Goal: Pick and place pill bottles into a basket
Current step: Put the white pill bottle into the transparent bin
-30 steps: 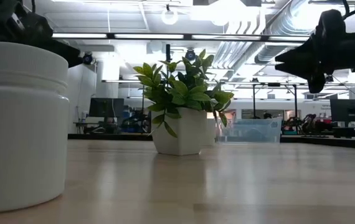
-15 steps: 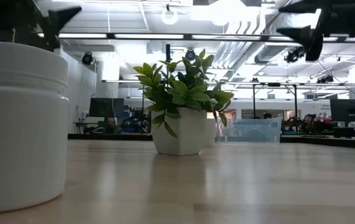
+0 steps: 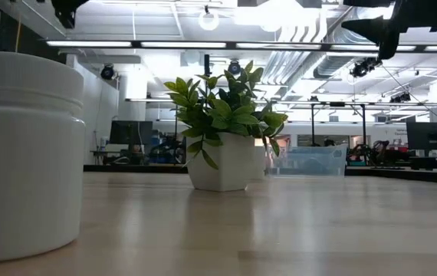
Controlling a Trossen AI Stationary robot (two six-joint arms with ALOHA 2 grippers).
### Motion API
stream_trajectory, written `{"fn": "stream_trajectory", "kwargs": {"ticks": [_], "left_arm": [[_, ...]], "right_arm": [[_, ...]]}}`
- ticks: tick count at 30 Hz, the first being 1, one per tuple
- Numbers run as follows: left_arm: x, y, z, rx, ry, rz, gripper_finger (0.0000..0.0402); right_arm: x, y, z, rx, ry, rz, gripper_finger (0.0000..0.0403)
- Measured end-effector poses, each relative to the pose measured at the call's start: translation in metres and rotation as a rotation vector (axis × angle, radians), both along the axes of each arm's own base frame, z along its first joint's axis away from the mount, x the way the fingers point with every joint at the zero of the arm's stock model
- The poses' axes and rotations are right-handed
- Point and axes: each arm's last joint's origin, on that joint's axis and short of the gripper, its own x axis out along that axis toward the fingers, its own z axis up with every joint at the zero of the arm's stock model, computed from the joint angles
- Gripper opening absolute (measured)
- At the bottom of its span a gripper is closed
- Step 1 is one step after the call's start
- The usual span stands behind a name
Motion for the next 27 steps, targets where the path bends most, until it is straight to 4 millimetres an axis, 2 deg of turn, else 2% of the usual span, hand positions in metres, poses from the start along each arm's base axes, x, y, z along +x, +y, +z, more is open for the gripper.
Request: {"fn": "stream_trajectory", "kwargs": {"ticks": [9,18,21,25,27], "left_arm": [[0.007,-0.003,0.037,0.028,0.291,-0.11,0.0234],[0.021,-0.005,0.057,0.104,0.482,-0.174,0.0234],[0.023,-0.005,0.062,0.105,0.517,-0.175,0.0234],[0.021,-0.004,0.068,0.108,0.499,-0.146,0.0234],[0.018,-0.003,0.069,0.092,0.489,-0.121,0.0234]], "right_arm": [[0.0,0.0,-0.001,0.035,0.001,-0.005,0.0225],[0.0,-0.001,-0.003,0.034,0.015,-0.021,0.0224],[0.002,0.0,-0.008,-0.004,0.094,0.016,0.0224],[0.004,0.003,-0.027,-0.006,0.289,0.108,0.022],[0.006,0.004,-0.037,0.002,0.326,0.137,0.0206]]}}
